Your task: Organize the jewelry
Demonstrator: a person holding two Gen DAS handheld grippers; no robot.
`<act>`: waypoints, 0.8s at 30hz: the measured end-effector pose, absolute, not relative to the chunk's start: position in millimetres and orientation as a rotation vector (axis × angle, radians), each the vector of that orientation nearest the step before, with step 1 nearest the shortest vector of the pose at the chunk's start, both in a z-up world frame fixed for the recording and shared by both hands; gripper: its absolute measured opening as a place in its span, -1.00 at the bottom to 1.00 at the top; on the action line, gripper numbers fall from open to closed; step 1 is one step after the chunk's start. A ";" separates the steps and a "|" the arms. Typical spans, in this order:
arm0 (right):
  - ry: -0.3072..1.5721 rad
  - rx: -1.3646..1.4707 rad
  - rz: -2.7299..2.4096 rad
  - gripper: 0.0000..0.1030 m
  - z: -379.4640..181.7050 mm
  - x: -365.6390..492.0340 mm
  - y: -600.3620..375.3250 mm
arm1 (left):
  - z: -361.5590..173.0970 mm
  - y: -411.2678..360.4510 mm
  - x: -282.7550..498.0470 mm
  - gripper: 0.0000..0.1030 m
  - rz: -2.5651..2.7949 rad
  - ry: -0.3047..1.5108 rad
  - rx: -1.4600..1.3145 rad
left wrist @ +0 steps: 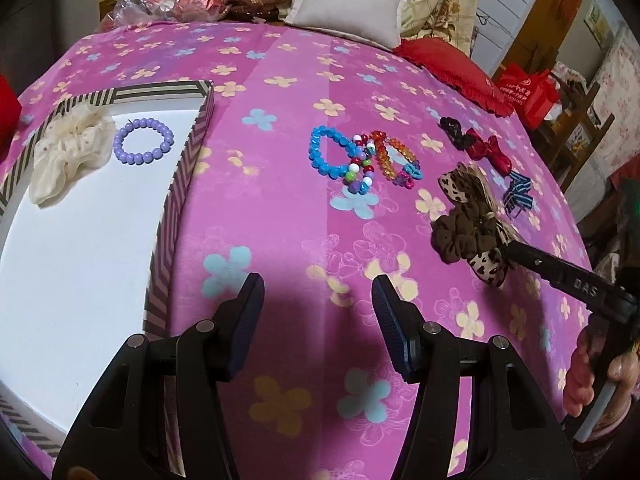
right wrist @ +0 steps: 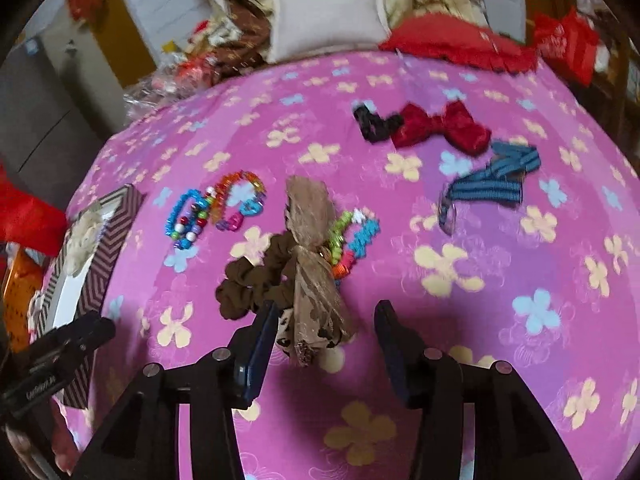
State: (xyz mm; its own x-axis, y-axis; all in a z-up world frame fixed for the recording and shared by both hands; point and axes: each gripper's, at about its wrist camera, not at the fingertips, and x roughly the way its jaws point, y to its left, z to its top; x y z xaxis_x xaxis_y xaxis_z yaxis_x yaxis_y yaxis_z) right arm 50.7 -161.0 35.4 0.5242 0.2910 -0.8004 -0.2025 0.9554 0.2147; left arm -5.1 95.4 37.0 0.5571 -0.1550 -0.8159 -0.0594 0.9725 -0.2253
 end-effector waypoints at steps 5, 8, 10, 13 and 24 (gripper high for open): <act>0.902 0.078 0.310 -0.07 36.0 47.7 -162.8 | 32.5 94.8 -1.7 0.08 -0.026 1.007 -0.258; 0.888 0.112 0.304 -0.07 30.8 45.8 -176.8 | 30.0 91.3 9.3 0.08 -0.031 1.052 -0.267; 0.882 0.121 0.292 -0.07 26.4 44.0 -187.9 | 32.2 84.3 18.3 0.08 -0.037 1.067 -0.255; 0.873 0.138 0.274 -0.07 21.9 41.2 -207.5 | 38.0 66.7 32.7 0.08 -0.061 1.065 -0.221; 0.862 0.201 0.234 -0.07 17.5 33.6 -251.9 | 16.3 -31.1 98.7 0.08 -0.264 1.109 -0.066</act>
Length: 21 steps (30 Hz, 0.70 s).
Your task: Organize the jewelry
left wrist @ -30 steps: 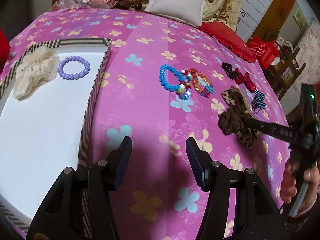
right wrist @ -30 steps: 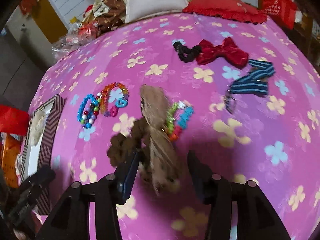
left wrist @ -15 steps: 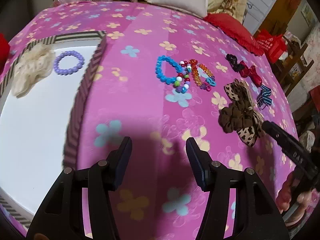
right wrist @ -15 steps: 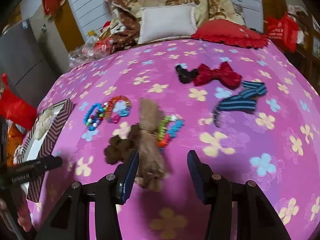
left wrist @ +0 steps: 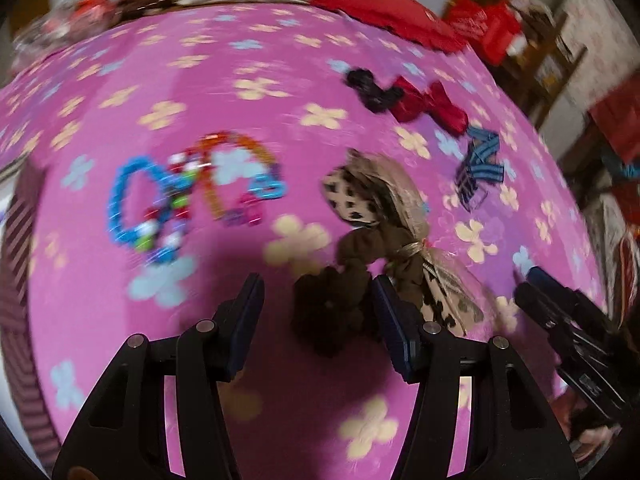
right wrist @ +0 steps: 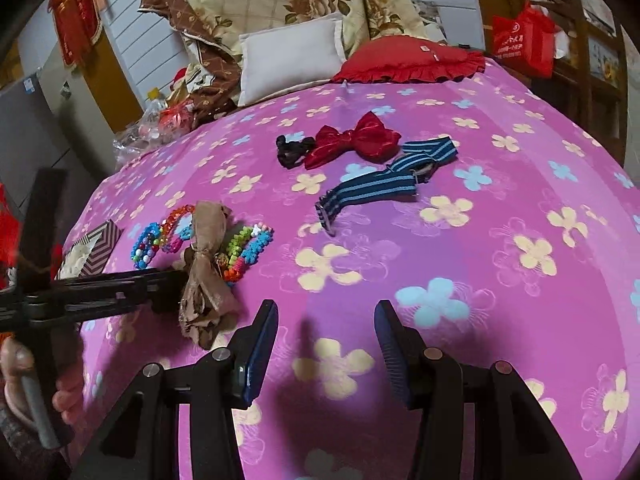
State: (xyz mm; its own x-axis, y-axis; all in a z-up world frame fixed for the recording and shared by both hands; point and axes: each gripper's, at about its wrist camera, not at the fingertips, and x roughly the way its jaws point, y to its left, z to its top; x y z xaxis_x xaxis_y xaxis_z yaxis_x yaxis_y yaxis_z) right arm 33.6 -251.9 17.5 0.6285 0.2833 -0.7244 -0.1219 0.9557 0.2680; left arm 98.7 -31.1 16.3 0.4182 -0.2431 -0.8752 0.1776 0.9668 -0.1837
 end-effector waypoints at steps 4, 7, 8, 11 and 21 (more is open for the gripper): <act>0.864 0.185 0.231 -0.07 18.5 34.5 -251.9 | 13.0 -50.1 101.9 -0.10 -0.255 1.086 0.037; 0.869 0.171 0.215 -0.07 20.7 39.5 -250.5 | 14.6 -47.8 94.1 -0.70 -0.283 1.111 0.029; 0.874 0.174 0.209 -0.07 21.3 42.7 -251.5 | 16.5 -43.8 88.4 -0.70 -0.269 1.101 0.030; 0.892 0.197 0.189 -0.07 22.6 53.7 -257.8 | 20.6 -21.3 67.5 -0.71 -0.242 1.083 -0.009; 0.951 0.303 0.125 -0.07 24.5 105.6 -270.9 | 13.3 46.3 27.9 -0.66 -0.255 1.068 -0.220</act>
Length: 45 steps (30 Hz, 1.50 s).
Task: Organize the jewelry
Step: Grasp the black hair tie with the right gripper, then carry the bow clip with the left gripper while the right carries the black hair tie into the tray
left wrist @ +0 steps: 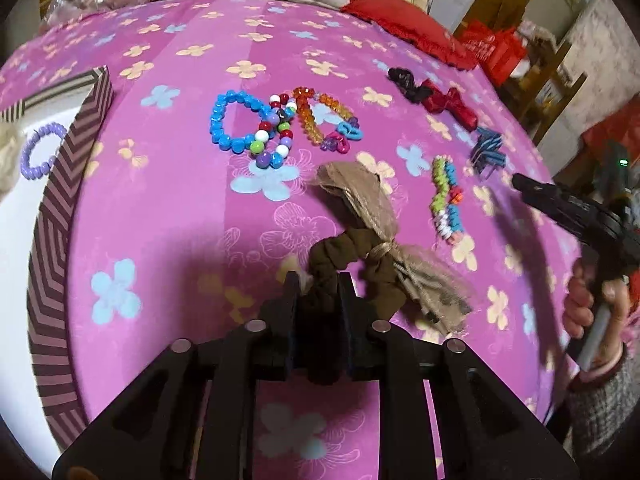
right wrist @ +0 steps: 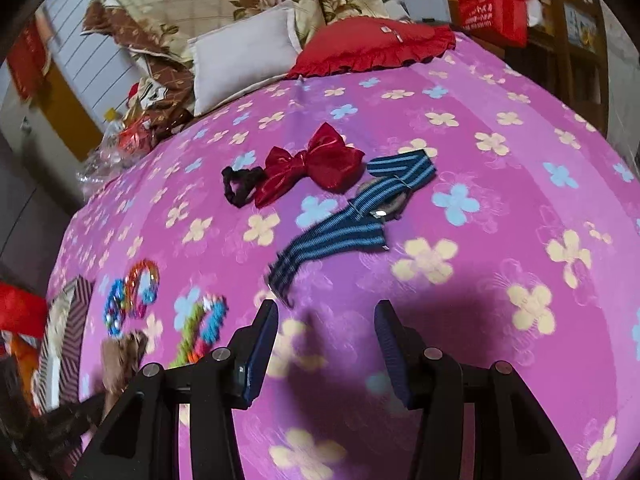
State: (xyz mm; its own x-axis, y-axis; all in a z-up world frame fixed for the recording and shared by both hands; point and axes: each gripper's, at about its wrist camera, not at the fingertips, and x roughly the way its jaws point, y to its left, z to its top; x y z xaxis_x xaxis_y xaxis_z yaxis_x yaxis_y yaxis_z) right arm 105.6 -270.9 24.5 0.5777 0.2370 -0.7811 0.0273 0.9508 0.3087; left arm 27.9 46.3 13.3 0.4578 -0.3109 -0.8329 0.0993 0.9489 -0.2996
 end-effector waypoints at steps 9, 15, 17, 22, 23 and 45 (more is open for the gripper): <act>0.967 0.146 0.189 -0.07 44.8 168.2 -208.1 | 11.1 54.7 30.7 -0.31 -0.331 1.026 -0.300; 0.989 0.241 0.185 -0.07 36.0 217.5 -190.7 | 10.6 53.7 38.8 -0.11 -0.396 1.016 -0.366; 0.973 0.203 0.203 -0.07 39.7 227.7 -177.9 | 10.9 50.2 41.9 -0.11 -0.408 1.012 -0.366; 0.977 0.061 0.204 -0.09 32.4 252.1 -145.6 | 12.8 38.3 41.6 -0.11 -0.411 0.994 -0.321; 0.989 0.030 0.191 -0.20 26.6 258.0 -140.6 | 13.1 35.1 41.0 -0.27 -0.404 0.991 -0.301; 0.945 0.047 0.297 -0.90 131.0 158.6 -106.7 | 108.8 131.1 -8.7 -0.83 -0.298 0.782 -0.417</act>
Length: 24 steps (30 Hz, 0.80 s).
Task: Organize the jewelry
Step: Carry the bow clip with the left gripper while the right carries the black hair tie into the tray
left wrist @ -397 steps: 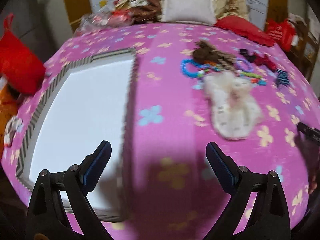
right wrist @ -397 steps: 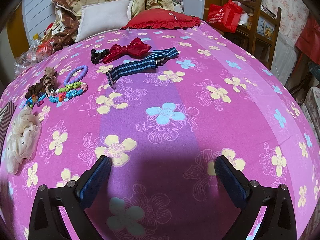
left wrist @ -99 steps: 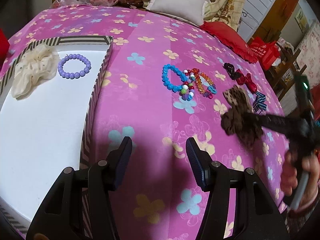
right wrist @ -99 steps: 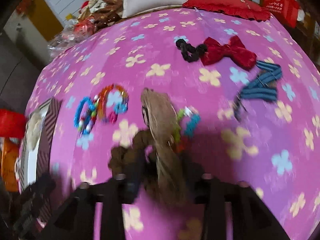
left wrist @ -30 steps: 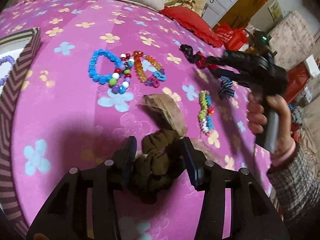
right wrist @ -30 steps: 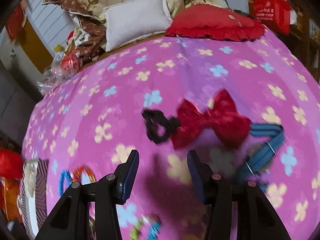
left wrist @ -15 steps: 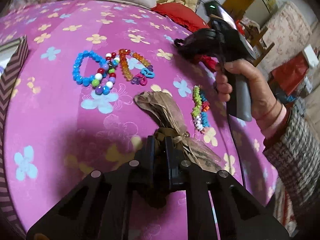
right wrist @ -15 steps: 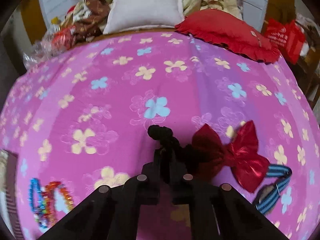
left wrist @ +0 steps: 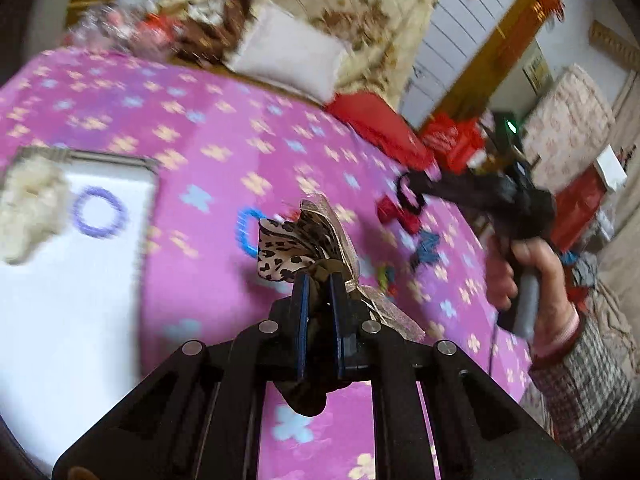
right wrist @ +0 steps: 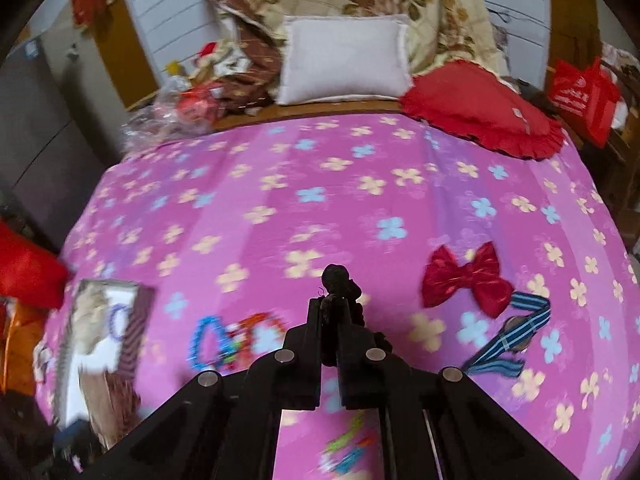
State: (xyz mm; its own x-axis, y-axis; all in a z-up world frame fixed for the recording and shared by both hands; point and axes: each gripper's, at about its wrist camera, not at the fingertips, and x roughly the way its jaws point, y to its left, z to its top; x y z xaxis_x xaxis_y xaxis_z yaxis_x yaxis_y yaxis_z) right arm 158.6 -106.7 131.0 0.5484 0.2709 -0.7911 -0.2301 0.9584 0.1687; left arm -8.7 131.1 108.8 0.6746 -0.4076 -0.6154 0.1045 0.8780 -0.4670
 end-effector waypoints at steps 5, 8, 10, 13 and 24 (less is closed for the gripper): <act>0.952 0.014 0.390 -0.90 146.5 127.0 -54.6 | 113.1 187.3 -26.2 -0.83 -0.115 0.772 -0.406; 0.976 -0.012 0.461 -0.90 144.8 110.3 -9.4 | 102.4 226.9 -30.2 -0.83 0.032 0.804 -0.406; 0.999 -0.026 0.515 -0.89 139.5 100.2 23.6 | 90.6 255.0 -32.9 -0.83 0.107 0.849 -0.431; 1.027 -0.046 0.592 -0.89 128.8 87.4 70.6 | 70.3 290.0 -32.9 -0.83 0.196 0.913 -0.490; 1.249 0.115 0.875 -0.89 54.0 73.3 204.8 | 32.9 351.7 -41.4 -0.81 0.377 0.983 -0.615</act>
State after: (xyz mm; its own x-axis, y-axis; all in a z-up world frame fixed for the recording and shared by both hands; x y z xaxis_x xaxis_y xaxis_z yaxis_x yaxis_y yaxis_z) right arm 73.3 204.8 54.0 0.0464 0.6306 -0.7747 -0.5130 0.6805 0.5232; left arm -41.4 351.7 32.9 0.5113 0.0234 -0.8591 -0.5567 0.7706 -0.3104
